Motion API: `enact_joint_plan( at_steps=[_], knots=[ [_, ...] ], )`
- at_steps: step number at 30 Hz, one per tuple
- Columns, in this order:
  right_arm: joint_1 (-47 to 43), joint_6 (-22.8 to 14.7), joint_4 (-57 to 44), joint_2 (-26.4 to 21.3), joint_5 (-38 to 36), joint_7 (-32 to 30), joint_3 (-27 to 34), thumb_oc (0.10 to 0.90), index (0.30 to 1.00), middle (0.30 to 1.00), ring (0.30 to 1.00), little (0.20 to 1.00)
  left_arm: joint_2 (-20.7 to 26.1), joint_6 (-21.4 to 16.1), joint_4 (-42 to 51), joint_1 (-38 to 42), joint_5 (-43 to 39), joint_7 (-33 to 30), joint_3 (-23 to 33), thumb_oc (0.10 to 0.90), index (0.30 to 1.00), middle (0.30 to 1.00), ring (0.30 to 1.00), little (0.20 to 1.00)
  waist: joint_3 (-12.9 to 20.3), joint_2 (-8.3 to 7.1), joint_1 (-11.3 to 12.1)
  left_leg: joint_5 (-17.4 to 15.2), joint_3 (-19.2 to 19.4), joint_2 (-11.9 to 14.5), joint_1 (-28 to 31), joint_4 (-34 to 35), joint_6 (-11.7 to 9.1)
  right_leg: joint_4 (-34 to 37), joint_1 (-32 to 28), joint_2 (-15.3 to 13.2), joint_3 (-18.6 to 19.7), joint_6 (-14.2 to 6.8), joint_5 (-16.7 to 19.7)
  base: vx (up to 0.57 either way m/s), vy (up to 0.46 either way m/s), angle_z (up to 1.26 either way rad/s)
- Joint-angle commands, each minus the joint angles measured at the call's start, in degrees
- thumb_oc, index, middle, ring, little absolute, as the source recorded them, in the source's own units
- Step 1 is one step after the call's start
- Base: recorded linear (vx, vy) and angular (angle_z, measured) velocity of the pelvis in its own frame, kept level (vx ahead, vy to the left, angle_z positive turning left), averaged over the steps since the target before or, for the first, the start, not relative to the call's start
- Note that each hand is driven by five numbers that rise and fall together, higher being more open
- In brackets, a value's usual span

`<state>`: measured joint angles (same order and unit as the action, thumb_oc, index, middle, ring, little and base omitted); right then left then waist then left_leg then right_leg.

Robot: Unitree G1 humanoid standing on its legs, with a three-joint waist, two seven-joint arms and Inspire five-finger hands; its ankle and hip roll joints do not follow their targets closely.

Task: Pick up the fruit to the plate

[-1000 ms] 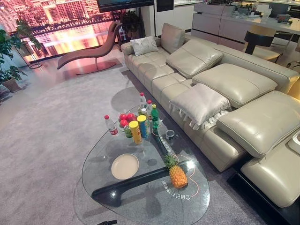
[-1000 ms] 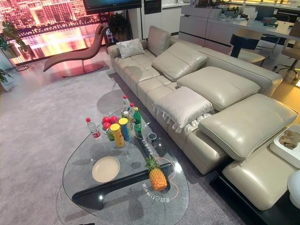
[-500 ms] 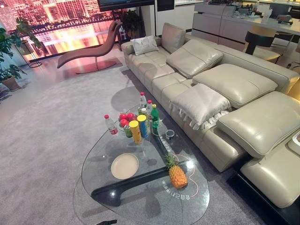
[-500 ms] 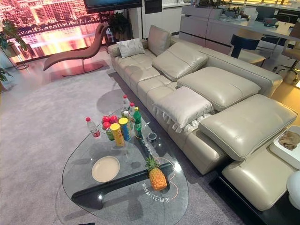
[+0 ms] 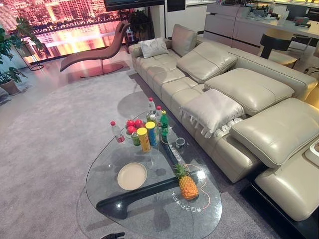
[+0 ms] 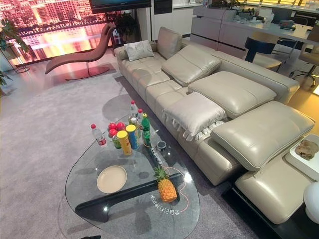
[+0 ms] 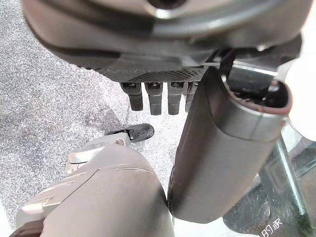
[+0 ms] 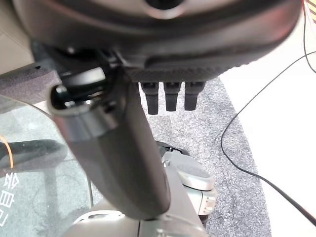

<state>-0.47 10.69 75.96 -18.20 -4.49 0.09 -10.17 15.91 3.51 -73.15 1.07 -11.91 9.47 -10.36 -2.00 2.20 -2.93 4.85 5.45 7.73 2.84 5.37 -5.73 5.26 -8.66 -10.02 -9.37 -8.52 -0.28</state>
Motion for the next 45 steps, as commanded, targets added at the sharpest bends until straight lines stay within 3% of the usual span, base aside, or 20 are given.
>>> enact_joint_plan(
  at_steps=[1,9,20,25,29,31,34,38,45],
  knots=[
    [-4.9,-0.6,3.1,-1.0,0.4,0.2,-0.2,0.8,0.9,0.9,0.9,0.9,1.0,-0.5,-2.8,2.9,0.2,-0.6,-0.2,0.8,0.9,0.9,0.9,0.9,-4.3,-0.3,1.8,-4.4,2.8,1.1,2.9,-0.4,-1.0,-0.3,1.3,-1.6,-2.4,-0.5,1.3,0.0,0.0,0.0],
    [-4.6,-0.3,4.1,-2.1,1.5,-0.2,0.2,0.8,0.9,0.9,0.9,0.9,1.4,-0.4,-2.4,2.3,-1.7,-1.0,0.0,0.8,0.9,0.9,0.9,0.9,-7.1,0.25,2.1,-3.3,2.0,0.5,-0.1,-0.4,-0.9,-0.3,4.1,-2.0,-2.4,-0.6,2.4,0.0,0.004,0.0],
    [-8.7,-1.3,4.1,-4.3,0.2,-1.2,0.4,0.8,0.9,0.9,0.9,0.9,1.6,-2.5,-0.6,5.4,-8.0,-0.1,-0.7,0.8,0.9,0.9,0.9,0.9,-17.4,2.21,2.1,-1.3,-1.2,-3.1,-9.3,-0.4,0.4,-0.3,13.9,-2.3,-0.2,-0.1,5.3,-0.07,0.021,0.06],
    [-11.8,-2.0,3.4,-6.1,-0.8,-2.1,0.2,0.8,0.9,0.9,0.9,0.9,2.1,-1.5,0.5,8.1,-13.8,6.6,-1.1,0.8,0.9,0.9,0.9,0.9,-20.9,2.89,1.6,-0.3,-1.7,-3.8,-13.0,-0.4,0.7,-1.3,18.1,-1.8,1.2,0.3,5.6,-0.05,0.035,0.03],
    [-15.1,-6.2,1.2,-8.3,-3.9,-6.8,0.5,0.8,0.9,0.9,0.9,0.9,3.0,-0.2,2.1,12.5,-23.6,13.4,-2.3,0.8,0.9,0.9,0.9,0.9,-24.5,3.7,1.3,0.7,-1.0,-4.0,-16.3,-0.4,1.0,-6.4,23.5,-1.7,2.0,0.8,4.3,-0.09,0.051,-0.04],
    [-17.4,-8.1,-0.6,-9.3,-5.3,-9.5,0.5,0.8,0.9,0.9,0.9,0.9,4.1,-0.3,2.9,15.2,-27.9,13.9,-2.2,0.8,0.9,0.9,0.9,0.9,-26.9,3.68,1.2,1.4,-0.6,-4.0,-18.7,-2.0,1.0,-9.4,26.9,-1.6,2.3,1.3,3.8,-0.16,0.021,-0.04],
    [-19.5,-10.5,-2.9,-9.4,-7.2,-13.0,0.2,0.8,0.9,0.9,0.9,0.9,5.4,-2.8,4.8,17.9,-34.6,9.6,-0.5,0.8,0.9,0.9,0.9,0.9,-27.8,3.11,1.2,0.1,-1.0,-4.1,-25.2,-8.5,1.0,-14.0,32.5,-1.6,2.5,1.7,2.7,-0.15,-0.039,-0.03],
    [-20.6,-13.8,-4.7,-8.9,-8.3,-15.5,-0.1,0.8,0.9,0.9,0.9,0.9,7.2,-5.4,7.5,20.7,-37.0,2.4,2.4,0.8,0.9,0.9,0.9,0.9,-27.8,1.89,1.4,-1.2,-1.7,-4.0,-32.8,-15.7,1.2,-19.4,39.2,-1.6,2.6,1.9,1.7,-0.1,-0.096,0.03],
    [-23.0,-18.0,-7.2,-8.6,-9.3,-20.2,-0.1,0.8,0.9,0.9,0.9,0.9,7.3,-14.5,10.0,21.1,-37.1,-10.2,4.7,0.8,0.9,0.9,0.9,0.9,-27.8,1.02,1.5,-3.4,-2.7,-4.1,-39.8,-23.1,1.8,-25.3,45.9,-0.5,3.6,2.5,0.4,-0.07,-0.041,0.04]
  ],
)
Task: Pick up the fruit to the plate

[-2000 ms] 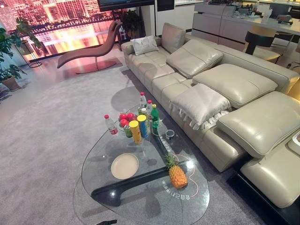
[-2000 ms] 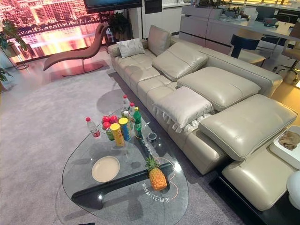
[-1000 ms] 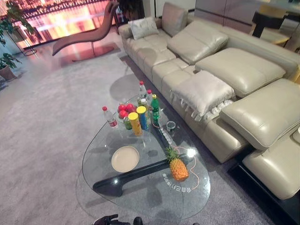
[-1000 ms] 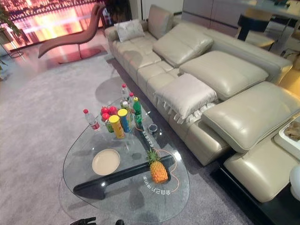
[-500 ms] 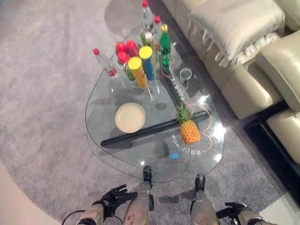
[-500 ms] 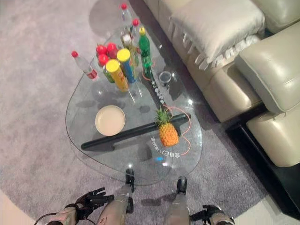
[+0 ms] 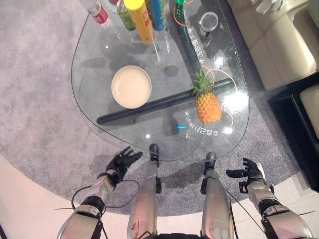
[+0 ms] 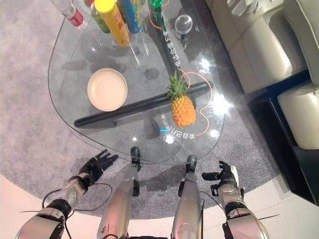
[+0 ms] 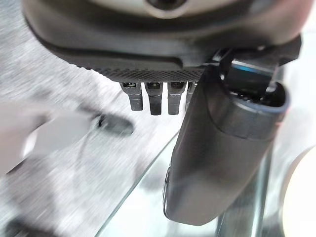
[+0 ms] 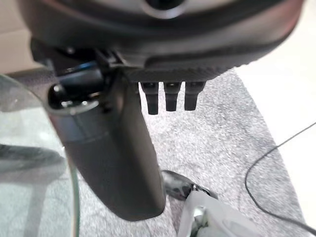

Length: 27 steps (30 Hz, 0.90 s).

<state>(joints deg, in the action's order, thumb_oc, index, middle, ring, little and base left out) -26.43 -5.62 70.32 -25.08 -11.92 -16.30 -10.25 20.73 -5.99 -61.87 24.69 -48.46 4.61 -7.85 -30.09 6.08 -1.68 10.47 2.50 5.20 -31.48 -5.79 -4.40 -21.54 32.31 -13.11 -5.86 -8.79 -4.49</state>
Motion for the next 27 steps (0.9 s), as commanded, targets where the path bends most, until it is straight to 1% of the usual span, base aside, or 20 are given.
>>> enact_joint_plan(
  at_steps=[1,5,10,15,22,24,25,26,27],
  knots=[
    [2.2,-2.3,-1.5,-1.9,-1.7,-4.4,-0.2,0.8,0.9,0.9,0.9,0.9,2.6,-6.8,-1.5,-2.1,-0.3,-7.5,2.7,0.8,0.9,0.9,0.9,0.9,0.3,-2.91,0.3,-9.2,0.4,-1.6,-6.3,-12.7,0.6,0.7,5.9,2.7,0.0,2.9,4.4,-0.05,-0.007,-0.03],
    [1.1,-3.5,-1.8,-2.3,-1.5,-5.6,-0.4,0.8,0.9,0.9,0.9,0.9,2.6,-8.1,-1.1,-1.4,2.1,-12.3,3.3,0.8,0.9,0.9,0.9,0.9,0.3,-3.11,0.8,-10.0,-0.1,-1.4,-8.7,-15.5,0.7,-2.1,8.1,2.7,-0.2,3.0,3.4,-0.02,-0.022,0.03],
    [-0.7,-4.6,-2.2,-3.0,-1.3,-7.0,-0.7,0.8,0.9,0.9,0.9,0.9,2.8,-9.4,-0.7,-0.9,2.6,-14.8,3.2,0.8,0.9,0.9,0.9,0.9,0.3,-3.12,1.1,-10.5,-0.5,-1.4,-11.4,-17.3,0.8,-3.3,10.9,2.9,-0.1,3.0,3.3,-0.04,-0.017,0.0],
    [-3.3,-5.5,-2.9,-4.0,-1.3,-8.1,-1.2,0.8,0.9,0.9,0.9,0.9,3.2,-7.5,-0.6,-0.5,3.3,-13.2,2.5,0.8,0.9,0.9,0.9,0.9,0.3,-3.26,1.4,-11.1,-0.7,-1.2,-13.8,-19.1,0.9,-3.8,13.2,2.9,0.1,3.0,3.6,-0.03,-0.002,-0.01],
    [-5.7,-6.0,-2.6,-5.1,-2.3,-9.8,-1.0,0.8,0.9,0.9,0.9,0.9,3.2,-6.8,-0.9,0.1,2.9,-11.5,1.1,0.8,0.9,0.9,0.9,0.9,0.3,-2.73,1.6,-11.3,-0.8,-1.4,-15.6,-19.9,0.9,-4.2,14.9,2.8,0.2,2.9,3.7,-0.01,0.003,-0.01],
    [-6.3,-5.8,-2.1,-5.8,-3.1,-11.7,-0.6,0.8,0.9,0.9,0.9,0.9,3.3,-6.6,-1.3,0.2,2.7,-11.2,0.7,0.8,0.9,0.9,0.9,0.9,0.3,-2.64,1.7,-11.3,-0.9,-1.4,-15.7,-19.9,0.9,-4.1,15.0,2.6,0.1,2.9,3.8,0.0,0.0,0.0],
    [-6.3,-5.8,-1.7,-6.3,-4.6,-13.9,0.3,0.8,0.9,0.9,0.9,0.9,3.4,-6.5,-1.4,0.1,2.4,-10.8,0.6,0.8,0.9,0.9,0.9,0.9,0.3,-2.57,1.7,-11.3,-0.9,-1.4,-15.7,-19.9,0.8,-4.0,14.9,2.6,0.1,2.9,3.8,0.0,0.0,0.0],
    [-6.4,-5.9,-1.6,-6.4,-4.8,-14.2,0.4,0.8,0.9,0.9,0.9,0.9,3.4,-6.5,-1.4,0.0,2.4,-10.7,0.5,0.8,0.9,0.9,0.9,0.9,0.3,-2.56,1.7,-11.3,-0.9,-1.4,-15.6,-19.9,0.8,-4.0,14.9,2.6,0.1,2.9,3.8,0.0,0.0,0.0],
    [-6.5,-6.3,-1.3,-6.8,-6.1,-15.7,1.3,0.8,0.9,0.9,0.9,0.9,3.4,-6.7,-1.5,-0.2,2.2,-10.5,0.4,0.8,0.9,0.9,0.9,0.9,0.3,-2.49,1.8,-11.3,-0.9,-1.4,-15.6,-19.8,0.8,-4.0,14.8,2.6,0.0,2.9,3.8,0.0,0.0,0.0]
  ],
)
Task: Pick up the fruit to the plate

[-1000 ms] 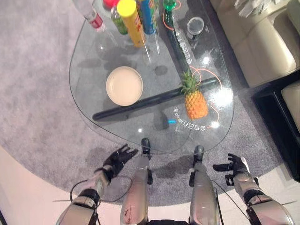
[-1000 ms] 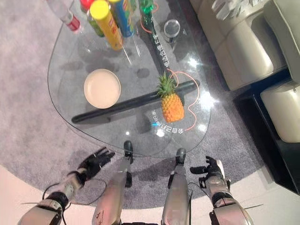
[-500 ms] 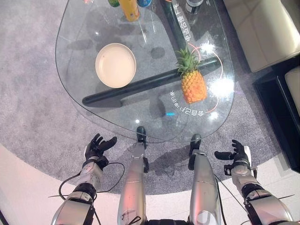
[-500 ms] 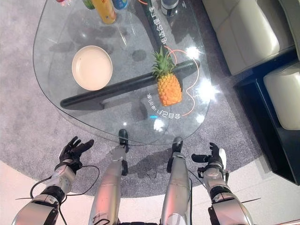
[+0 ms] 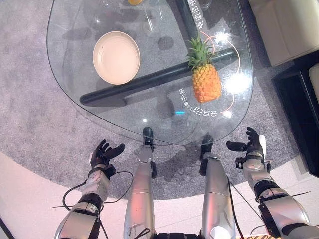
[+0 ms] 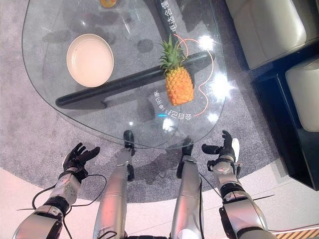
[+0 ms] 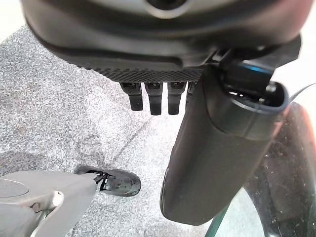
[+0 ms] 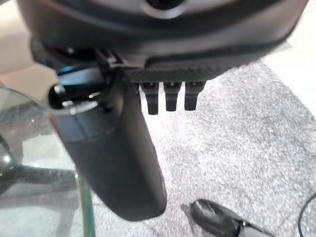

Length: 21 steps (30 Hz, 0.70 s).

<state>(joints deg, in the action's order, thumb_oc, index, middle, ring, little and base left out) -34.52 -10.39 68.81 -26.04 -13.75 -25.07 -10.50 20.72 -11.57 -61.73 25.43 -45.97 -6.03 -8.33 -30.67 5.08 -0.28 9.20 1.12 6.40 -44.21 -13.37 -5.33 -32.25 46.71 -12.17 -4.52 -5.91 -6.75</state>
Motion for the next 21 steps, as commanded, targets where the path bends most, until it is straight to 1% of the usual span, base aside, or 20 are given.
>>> enact_joint_plan(
  at_steps=[1,2,4,6,7,8,10,11,13,15,16,17,18,19,20,21],
  knots=[
    [1.5,-2.3,0.3,-6.2,-5.2,-8.3,2.3,0.8,0.9,0.9,0.9,0.9,3.4,-1.2,-1.7,-1.1,-0.7,0.3,0.8,0.8,0.9,0.9,0.9,0.9,0.9,-1.45,0.4,-10.1,0.5,-2.6,-2.8,-12.1,1.8,6.7,0.3,1.7,-1.3,-0.1,6.1,0.0,0.0,0.0],
    [1.1,-3.2,0.2,-7.2,-8.2,-11.4,3.8,0.8,0.9,0.9,0.9,0.9,3.6,-1.4,-1.8,-1.4,-0.6,0.8,0.6,0.8,0.9,0.9,0.9,0.9,0.9,-1.45,0.4,-10.1,0.6,-2.5,-2.7,-12.0,1.8,6.8,0.2,1.7,-1.4,-0.1,6.1,0.0,0.0,0.0],
    [0.6,-4.6,-0.5,-8.5,-11.8,-14.5,6.0,0.8,0.9,0.9,0.9,0.9,3.6,-1.6,-1.8,-1.7,-0.8,1.1,0.3,0.8,0.9,0.9,0.9,0.9,0.9,-1.47,0.5,-10.1,0.6,-2.4,-2.7,-11.9,1.8,6.8,0.1,1.7,-1.5,-0.1,6.1,0.0,-0.015,0.0],
    [0.3,-6.3,-1.7,-9.4,-13.6,-17.3,8.2,0.8,0.9,0.9,0.9,0.9,3.4,-2.0,-1.5,-2.4,-0.6,1.1,0.1,0.8,0.9,0.9,0.9,0.9,0.9,-1.51,0.5,-10.1,0.6,-2.5,-2.5,-11.7,1.8,6.9,-0.1,1.8,-1.5,-0.1,6.2,0.0,0.0,0.0],
    [0.1,-6.3,-2.3,-9.8,-14.0,-18.0,8.8,0.8,0.9,0.9,0.9,0.9,3.4,-2.2,-1.3,-2.6,-0.7,1.1,-0.1,0.8,0.9,0.9,0.9,0.9,0.9,-1.48,0.6,-10.1,0.6,-2.5,-2.5,-11.6,1.9,6.9,0.0,1.8,-1.6,-0.1,6.2,0.0,0.0,0.0],
    [-0.5,-7.8,-2.9,-10.6,-14.9,-20.0,9.8,0.8,0.9,0.9,0.9,0.9,3.5,-2.2,-1.2,-2.8,-0.9,1.2,-0.4,0.8,0.9,0.9,0.9,0.9,0.9,-1.48,0.6,-10.0,0.6,-2.5,-2.5,-11.4,1.9,7.0,0.0,1.8,-1.7,-0.2,6.3,0.0,0.0,0.0],
    [-1.4,-9.0,-5.2,-11.7,-15.4,-23.6,10.7,0.8,0.9,0.9,0.9,0.9,3.7,-1.9,-0.5,-3.0,-1.0,1.0,-0.6,0.8,0.9,0.9,0.9,0.9,0.9,-1.49,0.7,-9.9,0.6,-2.5,-2.4,-10.9,1.8,7.3,-0.2,1.7,-1.9,-0.3,6.4,0.0,0.0,0.0],
    [-1.7,-9.9,-7.4,-11.9,-14.9,-25.9,11.1,0.8,0.9,0.9,0.9,0.9,3.5,-2.0,-0.1,-3.2,-1.2,0.6,-0.9,0.8,0.9,0.9,0.9,0.9,0.9,-1.5,0.7,-9.8,0.6,-2.6,-2.3,-10.7,1.9,7.4,-0.1,1.7,-2.1,-0.3,6.6,0.0,0.0,0.0],
    [-2.0,-10.5,-13.8,-12.4,-13.9,-29.7,11.1,0.8,0.9,0.9,0.9,0.9,3.4,-1.8,1.1,-3.7,-1.2,0.1,-1.0,0.8,0.9,0.9,0.9,0.9,0.9,-1.49,0.5,-9.5,0.6,-2.7,-2.2,-10.1,1.9,7.7,-0.1,1.8,-2.2,-0.3,6.7,0.0,0.0,0.0],
    [-1.7,-10.9,-20.0,-12.0,-11.4,-32.8,10.3,0.8,0.9,0.9,0.9,0.9,3.2,-1.5,2.1,-4.2,-1.2,-0.6,-1.0,0.8,0.9,0.9,0.9,0.9,0.9,-1.49,0.2,-9.2,0.6,-2.9,-2.1,-9.5,1.9,7.9,-0.1,1.9,-2.3,-0.2,6.8,0.0,0.0,0.0],
    [-1.6,-10.3,-22.4,-12.0,-10.6,-33.6,10.1,0.8,0.9,0.9,0.9,0.9,3.1,-1.6,2.3,-4.4,-1.3,-0.7,-1.0,0.8,0.9,0.9,0.9,0.9,0.9,-1.5,0.1,-9.1,0.5,-2.9,-2.1,-9.4,1.9,8.0,-0.1,1.9,-2.3,-0.2,6.8,0.0,0.0,0.0],
    [-1.1,-11.3,-27.5,-11.5,-7.1,-34.0,9.8,0.8,0.9,0.9,0.9,0.9,2.8,-1.8,2.8,-5.0,-1.1,-0.7,-0.6,0.8,0.9,0.9,0.9,0.9,0.9,-1.47,-0.1,-8.9,0.6,-3.0,-2.1,-9.0,1.9,8.2,0.0,2.0,-2.3,-0.2,6.8,-0.01,0.046,0.01],
    [-1.0,-10.5,-31.5,-11.3,-4.0,-34.7,9.3,0.8,0.9,0.9,0.9,0.9,2.6,-1.9,3.0,-5.2,-1.1,-0.7,-0.6,0.8,0.9,0.9,0.9,0.9,0.9,-1.4,-0.3,-8.7,0.6,-3.1,-2.1,-8.7,1.9,8.4,0.1,2.0,-2.3,-0.1,6.9,-0.01,0.069,0.0],
    [-0.8,-9.9,-35.7,-11.1,-2.3,-34.6,8.7,0.8,0.9,0.9,0.9,0.9,2.2,-2.1,3.2,-5.5,-1.4,-0.8,-0.5,0.8,0.9,0.9,0.9,0.9,0.9,-1.35,-0.4,-8.6,0.6,-3.1,-2.1,-8.4,1.9,8.6,0.2,1.9,-2.2,-0.1,6.9,-0.01,0.058,0.0],
    [-0.7,-9.1,-37.8,-10.9,-1.7,-34.8,8.4,0.8,0.9,0.9,0.9,0.9,2.0,-2.2,3.3,-5.6,-1.3,-0.8,-0.4,0.8,0.9,0.9,0.9,0.9,0.9,-1.34,-0.5,-8.5,0.6,-3.1,-2.1,-8.3,1.9,8.6,0.2,2.0,-2.1,-0.1,6.9,0.0,0.068,0.01],
    [-0.1,-8.3,-43.2,-9.9,1.4,-34.5,8.0,0.8,0.9,0.9,0.9,0.9,1.4,-2.5,3.5,-5.9,-1.0,-0.9,-0.2,0.8,0.9,0.9,0.9,0.9,0.9,-1.3,-0.7,-8.3,0.7,-3.1,-2.0,-7.9,1.8,8.8,0.2,2.0,-1.9,0.0,6.8,0.0,0.06,0.01]
  ],
)
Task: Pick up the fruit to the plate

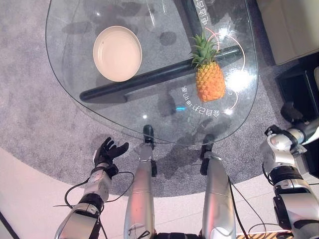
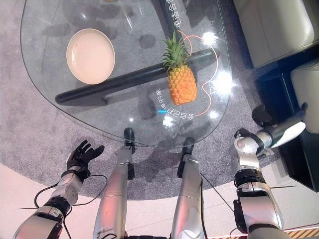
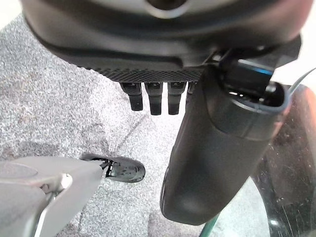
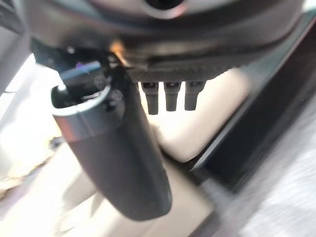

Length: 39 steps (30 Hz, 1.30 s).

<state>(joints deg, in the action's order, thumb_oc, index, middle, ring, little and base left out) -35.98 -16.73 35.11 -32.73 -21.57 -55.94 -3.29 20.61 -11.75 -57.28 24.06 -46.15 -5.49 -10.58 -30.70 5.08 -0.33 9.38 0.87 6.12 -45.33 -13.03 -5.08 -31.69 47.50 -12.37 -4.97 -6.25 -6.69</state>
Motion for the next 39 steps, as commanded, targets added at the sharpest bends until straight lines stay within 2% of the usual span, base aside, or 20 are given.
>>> enact_joint_plan(
  at_steps=[1,4,9,18,30,34,39],
  knots=[
    [2.1,-1.3,-13.4,-2.5,11.5,-3.3,0.4,0.8,0.9,0.9,0.9,0.9,1.1,-2.7,-0.9,-4.9,-0.8,-1.3,2.4,0.8,0.9,0.9,0.9,0.9,0.9,-1.34,-0.9,-8.4,1.0,-2.8,-0.7,-8.1,1.5,8.4,-0.6,2.3,-1.4,0.4,6.6,0.0,0.073,0.01],
    [3.9,0.0,-23.3,-0.5,16.5,-0.3,-1.1,0.8,0.9,0.9,0.9,0.9,-0.1,-3.2,-0.6,-5.9,0.2,-1.2,3.4,0.8,0.9,0.9,0.9,0.9,0.9,-1.39,-1.4,-8.0,1.3,-2.8,-0.2,-7.5,1.4,8.6,-1.0,2.3,-1.2,0.5,6.3,0.0,0.064,0.01],
    [4.7,1.1,-31.6,1.2,21.5,5.3,-4.2,0.8,0.9,0.9,0.9,0.9,-1.4,-3.6,-0.4,-6.5,0.6,-1.1,4.3,0.8,0.9,0.9,0.9,0.9,0.9,-1.39,-1.8,-7.6,1.7,-2.9,0.1,-7.1,1.3,8.9,-1.2,2.2,-1.0,0.8,6.0,0.01,0.055,0.0],
    [4.0,3.3,-38.7,1.7,21.2,13.6,-9.5,0.8,0.9,0.9,0.9,0.9,-3.1,-4.7,-2.3,-7.2,0.0,0.3,3.7,0.8,0.9,0.9,0.9,0.9,0.9,-0.74,-1.9,-7.1,2.7,-3.2,1.9,-5.8,0.9,9.4,-2.8,2.1,-1.2,1.4,5.4,0.01,0.033,-0.02],
    [2.0,7.6,-39.7,2.0,18.4,16.9,-14.9,0.8,0.9,0.9,0.9,0.9,-3.9,-4.6,-3.8,-6.3,-0.6,1.0,2.2,0.8,0.9,0.9,0.9,0.9,0.9,0.12,-1.5,-6.3,3.5,-3.5,3.2,-4.7,0.7,9.3,-3.6,1.8,-1.7,1.9,5.0,0.0,0.0,0.0],
    [2.0,8.3,-37.5,2.4,15.2,17.6,-16.6,0.8,0.9,0.9,0.9,0.9,-4.1,-4.5,-4.1,-6.4,-0.7,1.1,1.8,0.8,0.9,0.9,0.9,0.9,0.9,0.37,-1.4,-6.2,3.8,-3.5,3.5,-4.7,0.6,9.1,-3.8,1.7,-1.8,2.1,4.8,0.0,0.0,0.0],
    [1.8,9.0,-34.2,3.1,14.8,17.0,-18.0,0.8,0.9,0.9,0.9,0.9,-4.2,-4.8,-4.7,-6.1,-0.5,1.2,1.1,0.8,0.9,0.9,0.9,0.9,0.9,0.39,-1.1,-6.1,3.8,-3.5,3.8,-4.4,0.6,9.2,-4.0,1.6,-2.1,2.1,4.9,0.0,0.0,0.0]
  ],
)
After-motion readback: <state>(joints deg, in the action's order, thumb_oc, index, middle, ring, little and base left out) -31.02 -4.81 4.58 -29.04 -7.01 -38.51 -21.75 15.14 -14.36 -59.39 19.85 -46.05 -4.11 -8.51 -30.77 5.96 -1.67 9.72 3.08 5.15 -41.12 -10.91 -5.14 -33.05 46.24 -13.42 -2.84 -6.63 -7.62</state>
